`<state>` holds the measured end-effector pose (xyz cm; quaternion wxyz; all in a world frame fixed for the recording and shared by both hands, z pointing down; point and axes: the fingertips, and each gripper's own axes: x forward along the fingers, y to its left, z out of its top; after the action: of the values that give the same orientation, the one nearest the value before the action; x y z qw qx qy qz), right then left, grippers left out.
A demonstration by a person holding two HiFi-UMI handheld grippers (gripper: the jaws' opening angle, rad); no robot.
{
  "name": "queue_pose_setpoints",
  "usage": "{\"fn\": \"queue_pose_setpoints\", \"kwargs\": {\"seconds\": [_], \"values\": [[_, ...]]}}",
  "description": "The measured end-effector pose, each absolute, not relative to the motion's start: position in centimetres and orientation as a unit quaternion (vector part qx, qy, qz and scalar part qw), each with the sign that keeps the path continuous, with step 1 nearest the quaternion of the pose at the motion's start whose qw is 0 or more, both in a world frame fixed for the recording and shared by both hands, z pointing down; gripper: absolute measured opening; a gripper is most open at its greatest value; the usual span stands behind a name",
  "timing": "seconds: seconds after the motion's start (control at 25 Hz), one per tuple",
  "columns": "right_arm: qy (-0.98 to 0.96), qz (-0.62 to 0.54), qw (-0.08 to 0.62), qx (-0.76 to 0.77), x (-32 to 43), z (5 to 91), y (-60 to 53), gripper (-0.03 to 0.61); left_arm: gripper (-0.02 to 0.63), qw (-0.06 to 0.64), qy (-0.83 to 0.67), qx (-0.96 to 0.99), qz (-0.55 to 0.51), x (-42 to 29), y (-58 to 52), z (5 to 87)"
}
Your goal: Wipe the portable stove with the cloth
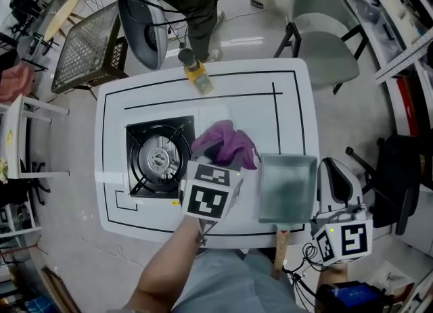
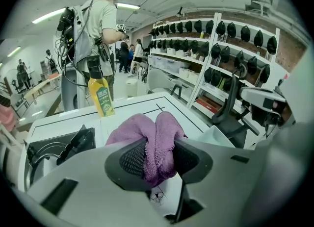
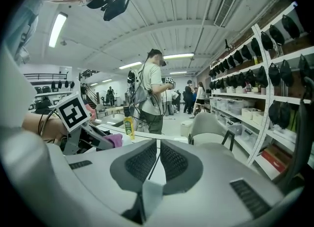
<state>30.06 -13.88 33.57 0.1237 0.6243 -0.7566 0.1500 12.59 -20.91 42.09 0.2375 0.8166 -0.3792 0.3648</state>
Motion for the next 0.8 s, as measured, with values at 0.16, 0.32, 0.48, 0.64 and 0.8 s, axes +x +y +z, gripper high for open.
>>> {"fn": "queue_pose_setpoints", "kwargs": {"seconds": [0.16, 0.32, 0.48, 0.64, 0.8], "values": [[-0.750, 0.154, 0.121, 0.631, 30.4, 33.8, -14.2, 0.054, 0.149, 0.239, -0.373, 0.818, 0.368, 13.0, -22.0, 42.2], [-0.741, 0.161, 0.120, 0.640, 30.7, 34.2, -14.2, 0.054, 0.149, 0.238, -0.368, 0.819, 0.370, 13.2, -23.3, 42.3], [-0.733, 0.166, 0.119, 0.649, 30.9, 34.4, -14.1, 0.054, 0.149, 0.239, -0.363, 0.822, 0.369, 13.5, -24.4, 42.2], [-0.726, 0.168, 0.117, 0.657, 31.0, 34.5, -14.0, 0.054, 0.149, 0.239, -0.358, 0.823, 0.370, 13.8, -25.5, 42.3], [-0.716, 0.171, 0.114, 0.667, 31.0, 34.7, -13.6, 0.054, 0.149, 0.237, -0.348, 0.826, 0.374, 14.1, -26.2, 42.4]]}}
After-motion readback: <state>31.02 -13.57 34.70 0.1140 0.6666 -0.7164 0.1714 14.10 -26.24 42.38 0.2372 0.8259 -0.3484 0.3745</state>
